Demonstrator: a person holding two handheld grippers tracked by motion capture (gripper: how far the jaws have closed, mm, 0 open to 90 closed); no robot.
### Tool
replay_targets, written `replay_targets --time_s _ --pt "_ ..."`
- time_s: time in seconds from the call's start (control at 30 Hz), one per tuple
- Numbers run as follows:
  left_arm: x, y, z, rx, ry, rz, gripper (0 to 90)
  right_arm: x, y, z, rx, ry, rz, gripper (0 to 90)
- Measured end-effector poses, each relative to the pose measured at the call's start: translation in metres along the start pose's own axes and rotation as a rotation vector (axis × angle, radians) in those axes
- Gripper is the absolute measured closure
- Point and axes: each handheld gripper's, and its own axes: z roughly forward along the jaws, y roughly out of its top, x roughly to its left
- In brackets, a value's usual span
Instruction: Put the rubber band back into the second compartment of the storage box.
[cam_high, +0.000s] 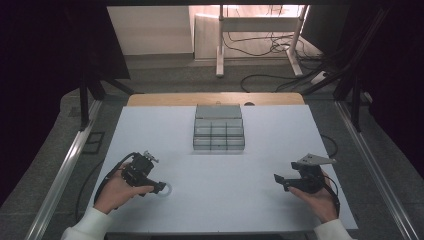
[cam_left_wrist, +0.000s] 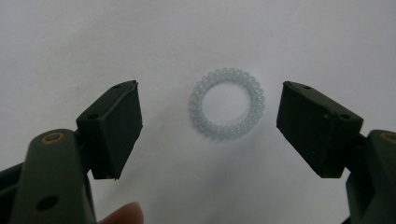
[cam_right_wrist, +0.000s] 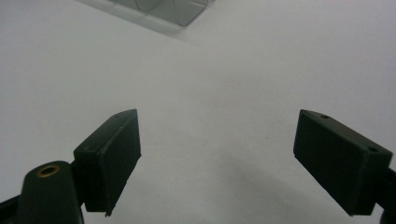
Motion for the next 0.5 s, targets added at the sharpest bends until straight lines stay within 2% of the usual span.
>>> replay_targets --time_s 0.07,0.27,0.43,0.5 --pt "0.001 0.001 0.007 0.023 0.009 -0.014 23.2 0.0 0.0 0.0 0.001 0.001 0.0 15.5" --pt "0.004 0.002 0.016 0.042 0.024 -0.04 27.6 0.001 0.0 0.0 0.002 0.001 -0.004 15.5" --pt "0.005 0.001 0.022 0.048 0.036 -0.048 33.4 0.001 0.0 0.0 0.004 -0.001 -0.004 15.5" --pt "0.006 0.001 0.025 0.073 0.032 -0.039 35.3 0.001 0.0 0.0 0.004 -0.001 -0.005 15.5"
